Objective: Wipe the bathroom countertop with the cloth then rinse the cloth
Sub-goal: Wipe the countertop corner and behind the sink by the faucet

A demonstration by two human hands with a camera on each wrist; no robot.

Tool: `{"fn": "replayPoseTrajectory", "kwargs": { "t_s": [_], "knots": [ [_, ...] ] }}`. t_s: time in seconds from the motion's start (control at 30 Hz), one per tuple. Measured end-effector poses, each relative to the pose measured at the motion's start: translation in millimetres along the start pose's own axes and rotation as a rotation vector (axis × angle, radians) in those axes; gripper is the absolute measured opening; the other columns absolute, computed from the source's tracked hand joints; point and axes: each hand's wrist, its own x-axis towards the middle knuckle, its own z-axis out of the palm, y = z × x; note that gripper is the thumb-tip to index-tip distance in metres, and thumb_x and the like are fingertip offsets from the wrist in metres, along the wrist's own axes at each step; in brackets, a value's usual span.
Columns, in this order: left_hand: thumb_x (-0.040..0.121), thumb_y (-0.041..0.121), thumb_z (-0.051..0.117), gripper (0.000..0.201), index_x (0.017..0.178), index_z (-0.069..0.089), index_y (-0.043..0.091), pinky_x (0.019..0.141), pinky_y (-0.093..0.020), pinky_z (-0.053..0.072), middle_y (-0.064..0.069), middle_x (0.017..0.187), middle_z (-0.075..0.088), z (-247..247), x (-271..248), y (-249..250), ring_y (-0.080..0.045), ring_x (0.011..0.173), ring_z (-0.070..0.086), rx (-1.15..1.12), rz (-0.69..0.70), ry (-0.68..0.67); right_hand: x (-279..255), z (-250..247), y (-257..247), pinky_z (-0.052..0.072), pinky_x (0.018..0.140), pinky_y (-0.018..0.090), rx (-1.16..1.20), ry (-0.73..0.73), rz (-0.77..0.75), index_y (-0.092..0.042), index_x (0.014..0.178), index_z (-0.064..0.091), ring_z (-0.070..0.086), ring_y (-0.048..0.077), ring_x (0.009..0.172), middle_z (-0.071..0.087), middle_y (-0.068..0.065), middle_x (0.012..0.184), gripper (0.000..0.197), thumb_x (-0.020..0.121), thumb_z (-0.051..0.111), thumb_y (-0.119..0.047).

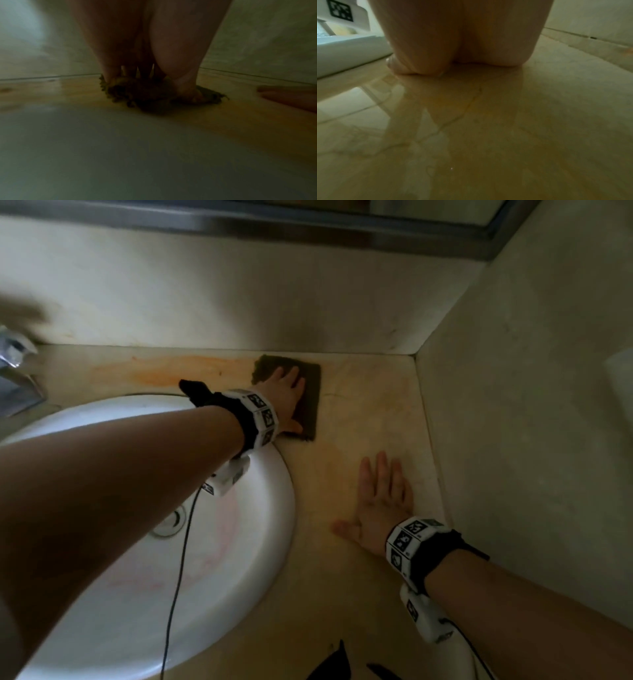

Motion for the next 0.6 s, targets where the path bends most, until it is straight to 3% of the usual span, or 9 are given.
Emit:
{"fn": "replayPoseTrajectory", "kwargs": {
  "t_s": [0.17, 0.27, 0.5, 0.6],
  "knots": [
    [0.085, 0.047, 0.063, 0.098, 0.152, -0.001, 0.013, 0.115, -0.053, 0.019, -0.006, 0.159, -0.012, -3.5, 20.5, 86.0, -0.032, 0.146, -0.004, 0.052, 0.255, -0.052, -2.3, -1.2, -0.4, -0.013, 0.113, 0.048, 0.020, -0.002, 0.001, -0.015, 0.143, -0.033, -0.033, 0.034, 0.138, -0.041, 0.011, 0.148, 0.127, 0.069, 0.049, -0.080],
    [0.085, 0.042, 0.065, 0.098, 0.152, 0.000, 0.014, 0.115, -0.053, 0.016, -0.006, 0.159, -0.012, -5.0, 29.1, 113.2, -0.030, 0.146, -0.006, 0.046, 0.318, -0.051, -1.2, -0.5, 0.9, -0.015, 0.112, 0.047, 0.039, -0.005, 0.005, -0.012, 0.141, -0.035, -0.032, 0.033, 0.139, -0.041, 0.010, 0.148, 0.131, 0.068, 0.051, -0.079],
    [0.087, 0.053, 0.058, 0.098, 0.152, -0.003, 0.013, 0.116, -0.047, 0.016, -0.009, 0.159, -0.011, -30.1, 44.5, 47.1, -0.032, 0.146, -0.001, 0.092, 0.151, -0.022, -2.6, -2.0, 4.6, -0.012, 0.116, 0.049, 0.060, -0.025, -0.022, -0.014, 0.136, -0.041, -0.038, 0.032, 0.136, -0.049, 0.006, 0.143, 0.131, 0.069, 0.052, -0.077],
    [0.086, 0.055, 0.056, 0.098, 0.152, -0.004, 0.013, 0.117, -0.049, 0.018, -0.010, 0.159, -0.010, -33.5, 50.7, 48.2, -0.034, 0.146, -0.001, 0.113, 0.125, -0.029, -1.2, -1.6, 5.5, -0.012, 0.116, 0.050, 0.056, -0.033, -0.024, -0.014, 0.137, -0.040, -0.038, 0.034, 0.135, -0.049, 0.007, 0.142, 0.132, 0.068, 0.054, -0.077]
  ]
}}
